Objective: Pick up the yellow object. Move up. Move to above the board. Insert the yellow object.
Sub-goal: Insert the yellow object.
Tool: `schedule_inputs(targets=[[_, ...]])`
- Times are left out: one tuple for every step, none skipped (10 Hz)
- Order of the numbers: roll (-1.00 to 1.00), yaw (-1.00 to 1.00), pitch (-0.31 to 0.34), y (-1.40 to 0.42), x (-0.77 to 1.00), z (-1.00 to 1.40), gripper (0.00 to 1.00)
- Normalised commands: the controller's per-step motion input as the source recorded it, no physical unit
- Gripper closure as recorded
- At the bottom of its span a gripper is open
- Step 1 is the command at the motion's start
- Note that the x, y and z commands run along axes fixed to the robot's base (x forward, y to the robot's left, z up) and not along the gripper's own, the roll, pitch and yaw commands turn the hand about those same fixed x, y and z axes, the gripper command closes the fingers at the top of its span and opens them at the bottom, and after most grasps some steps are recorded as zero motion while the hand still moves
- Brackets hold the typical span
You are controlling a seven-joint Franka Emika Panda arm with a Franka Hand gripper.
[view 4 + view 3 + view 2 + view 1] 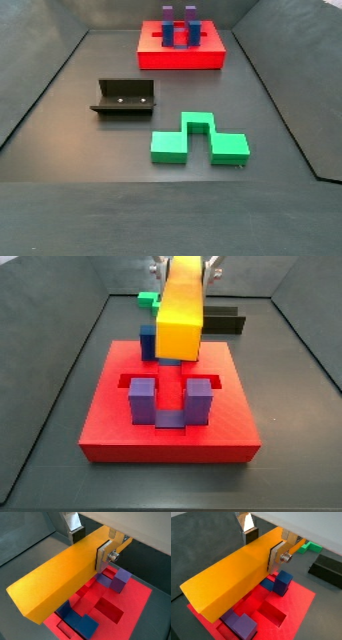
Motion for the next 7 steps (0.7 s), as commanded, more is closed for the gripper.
schedule_inputs(targets=[[-0.32, -0.01, -0.007, 0.00, -0.05, -0.18, 1.00], [-0.29, 0.00, -0.004, 0.00, 0.00, -0.14, 1.00], [-0.19, 0.00, 0.000, 0.00, 0.03, -0.16, 1.00], [-0.06, 0.00, 0.000, 0.00, 0.15, -0.25, 1.00], [0.00, 0.00, 0.000, 0.00, 0.16, -0.34, 1.00], [0.03, 0.00, 0.000, 0.00, 0.13, -0.37, 1.00], [0.08, 0.00, 0.000, 0.00, 0.15, -0.37, 1.00]])
